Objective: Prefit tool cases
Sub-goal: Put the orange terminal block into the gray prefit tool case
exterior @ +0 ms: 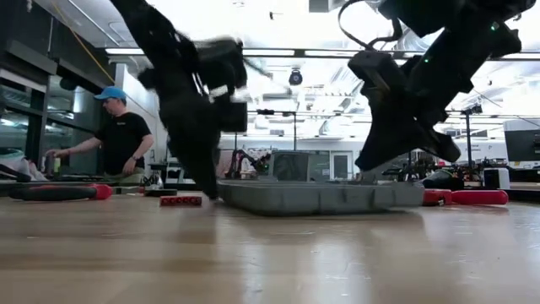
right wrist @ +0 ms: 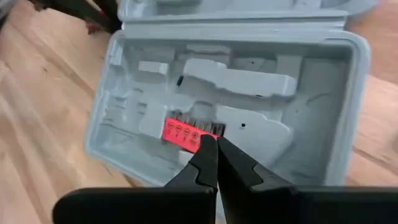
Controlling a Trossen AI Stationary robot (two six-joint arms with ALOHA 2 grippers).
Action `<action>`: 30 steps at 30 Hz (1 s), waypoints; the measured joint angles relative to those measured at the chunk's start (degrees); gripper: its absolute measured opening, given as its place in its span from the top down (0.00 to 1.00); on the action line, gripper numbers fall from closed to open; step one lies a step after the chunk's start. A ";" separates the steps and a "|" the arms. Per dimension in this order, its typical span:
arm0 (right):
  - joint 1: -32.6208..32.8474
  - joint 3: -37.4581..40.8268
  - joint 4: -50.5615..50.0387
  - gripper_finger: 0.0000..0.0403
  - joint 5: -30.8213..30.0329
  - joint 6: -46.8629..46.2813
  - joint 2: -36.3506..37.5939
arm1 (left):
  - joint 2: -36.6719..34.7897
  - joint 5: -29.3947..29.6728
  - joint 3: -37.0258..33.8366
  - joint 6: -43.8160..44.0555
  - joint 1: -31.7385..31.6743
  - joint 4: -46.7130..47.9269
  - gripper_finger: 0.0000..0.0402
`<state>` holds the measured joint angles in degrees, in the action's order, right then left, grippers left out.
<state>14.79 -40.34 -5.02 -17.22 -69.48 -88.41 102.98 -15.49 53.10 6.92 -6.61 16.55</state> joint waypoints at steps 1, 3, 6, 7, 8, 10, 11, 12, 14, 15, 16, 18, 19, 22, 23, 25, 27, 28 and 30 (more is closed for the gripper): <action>0.00 0.00 0.24 1.00 0.25 -0.28 -0.35 | 0.66 -0.19 0.57 -0.18 -0.31 0.00 0.92; 0.00 -0.04 0.68 1.00 0.77 -1.22 -0.81 | 1.74 -0.44 1.82 -0.99 -1.12 0.21 0.92; 0.33 -0.04 1.13 1.00 1.16 -1.28 -1.53 | 2.30 -0.26 3.27 -2.28 -2.05 0.75 0.92; 0.35 -0.04 1.18 1.00 1.13 -1.41 -1.54 | 2.34 0.22 3.86 -2.72 -2.36 0.45 0.92; 0.35 -0.05 1.54 1.00 1.12 -1.60 -1.56 | 2.38 1.17 4.41 -3.13 -2.82 -0.07 0.92; 0.37 -0.07 1.49 1.00 1.15 -1.60 -1.65 | 2.20 2.17 5.27 -3.85 -3.94 -0.29 0.92; 0.37 -0.07 1.38 1.00 1.12 -1.54 -1.67 | 2.16 2.41 5.60 -4.19 -4.48 -0.43 0.92; 0.37 -0.07 1.47 1.00 1.10 -1.46 -1.67 | 2.17 2.52 5.85 -4.49 -4.94 -0.76 0.92; 0.37 -0.07 1.46 1.00 0.71 -1.20 -1.67 | 2.19 2.33 6.23 -4.42 -5.84 -0.56 0.92; 0.37 -0.07 1.44 1.00 0.69 -1.19 -1.67 | 2.12 1.59 6.44 -4.01 -6.30 -0.15 0.92; 0.37 -0.07 1.60 1.00 0.69 -1.18 -1.67 | 1.72 0.51 6.51 -3.72 -6.84 0.61 0.92; 0.55 -0.07 2.23 1.00 0.68 -1.20 -1.67 | 0.61 -1.79 6.51 -3.19 -7.55 3.74 0.92; 0.70 -0.07 2.75 1.00 0.38 -1.23 -1.67 | -0.16 -2.50 6.51 -3.19 -7.80 5.58 0.92; 1.61 -0.09 4.32 1.00 -2.79 -2.33 -1.67 | -2.90 -3.09 6.45 -4.80 -7.05 11.74 0.92; 1.96 -0.09 4.70 1.00 -3.90 -2.57 -1.67 | -3.99 -3.05 6.16 -5.25 -6.49 12.59 0.92; 2.46 -0.09 5.91 1.00 -5.24 -2.55 -1.67 | -6.56 -2.99 4.96 -5.51 -5.36 13.09 0.92; 2.74 -0.09 6.21 1.00 -6.01 -2.55 -1.67 | -8.94 -2.48 3.48 -5.23 -4.01 13.23 0.92; 2.87 -0.09 6.28 1.00 -6.31 -2.55 -1.67 | -9.96 -1.99 2.77 -4.96 -3.41 13.15 0.92; 2.99 -0.09 6.34 1.00 -6.64 -2.55 -1.67 | -11.82 -1.40 1.24 -3.99 -2.35 13.25 0.92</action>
<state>17.78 -40.42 1.32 -23.86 -72.03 -90.08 91.16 -16.89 54.34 2.93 -8.96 29.81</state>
